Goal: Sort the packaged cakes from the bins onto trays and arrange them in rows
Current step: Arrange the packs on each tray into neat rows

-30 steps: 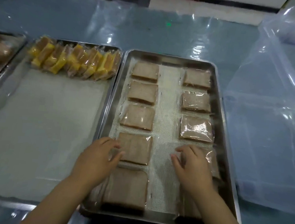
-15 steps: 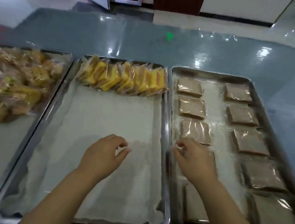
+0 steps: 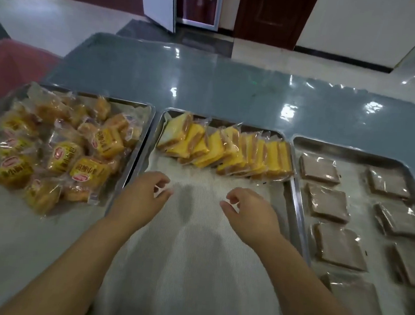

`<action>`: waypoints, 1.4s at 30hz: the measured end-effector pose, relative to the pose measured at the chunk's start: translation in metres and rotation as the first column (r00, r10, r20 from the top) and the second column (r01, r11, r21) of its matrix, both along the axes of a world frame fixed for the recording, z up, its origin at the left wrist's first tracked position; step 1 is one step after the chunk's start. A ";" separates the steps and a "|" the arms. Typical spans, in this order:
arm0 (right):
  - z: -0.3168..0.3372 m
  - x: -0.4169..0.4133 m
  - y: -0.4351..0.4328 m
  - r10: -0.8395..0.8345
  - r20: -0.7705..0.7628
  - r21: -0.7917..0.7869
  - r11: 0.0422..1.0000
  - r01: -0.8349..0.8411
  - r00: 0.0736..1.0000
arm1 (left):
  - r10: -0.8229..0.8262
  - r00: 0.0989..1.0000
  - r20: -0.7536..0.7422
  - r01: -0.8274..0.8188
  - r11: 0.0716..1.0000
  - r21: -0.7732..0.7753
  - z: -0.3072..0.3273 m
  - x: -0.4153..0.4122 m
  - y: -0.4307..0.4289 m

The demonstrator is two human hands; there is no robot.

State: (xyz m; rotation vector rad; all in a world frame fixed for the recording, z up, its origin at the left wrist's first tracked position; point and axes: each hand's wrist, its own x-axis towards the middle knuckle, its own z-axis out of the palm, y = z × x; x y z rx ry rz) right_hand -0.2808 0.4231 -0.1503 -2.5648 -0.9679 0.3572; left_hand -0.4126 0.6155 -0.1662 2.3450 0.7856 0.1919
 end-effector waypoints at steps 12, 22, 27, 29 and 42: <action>0.006 0.080 0.140 -0.054 -0.025 0.118 0.991 0.056 0.998 | -0.090 0.996 -0.026 0.092 0.994 0.056 -0.009 0.097 0.093; -0.002 0.092 0.166 -0.106 -0.122 0.098 0.988 0.118 0.987 | -0.126 0.989 -0.075 0.133 0.987 0.095 -0.029 0.102 0.095; 0.007 0.072 0.149 -0.167 -0.174 0.266 0.941 0.209 0.971 | -0.072 0.995 0.075 0.071 0.997 0.022 -0.022 0.080 0.083; 0.012 0.062 0.137 -0.197 -0.209 0.327 0.909 0.259 0.958 | -0.061 0.986 0.155 0.062 0.998 -0.003 -0.014 0.064 0.073; 0.016 -0.018 -0.012 -0.141 -0.402 0.629 0.676 0.384 0.905 | 0.335 0.874 0.354 -0.007 0.735 -0.678 -0.008 -0.035 -0.020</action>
